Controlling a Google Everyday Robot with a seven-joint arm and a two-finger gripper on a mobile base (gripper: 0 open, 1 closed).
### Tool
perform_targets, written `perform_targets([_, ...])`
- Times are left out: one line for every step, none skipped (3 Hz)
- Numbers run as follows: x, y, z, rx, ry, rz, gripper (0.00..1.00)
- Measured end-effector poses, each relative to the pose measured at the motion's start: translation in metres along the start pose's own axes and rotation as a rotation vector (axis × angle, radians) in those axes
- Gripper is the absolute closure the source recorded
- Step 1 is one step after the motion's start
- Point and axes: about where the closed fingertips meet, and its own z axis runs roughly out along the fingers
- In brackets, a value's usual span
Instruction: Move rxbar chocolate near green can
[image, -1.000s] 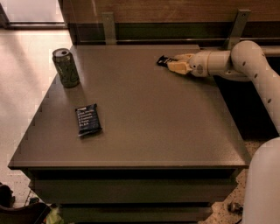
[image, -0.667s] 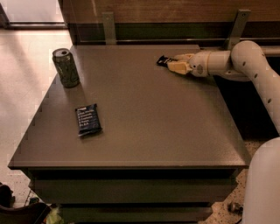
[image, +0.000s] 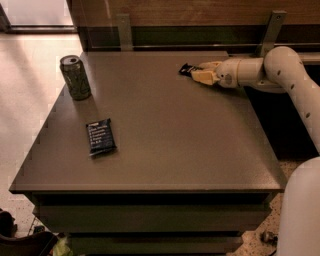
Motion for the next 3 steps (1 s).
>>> perform_targets([-0.0001,0.0,0.0,0.0,0.0,0.0,1.0])
perform_targets([-0.0002,0.0,-0.0001,0.0,0.0,0.0,1.0])
perform_targets([-0.0002,0.0,-0.0001,0.0,0.0,0.0,1.0])
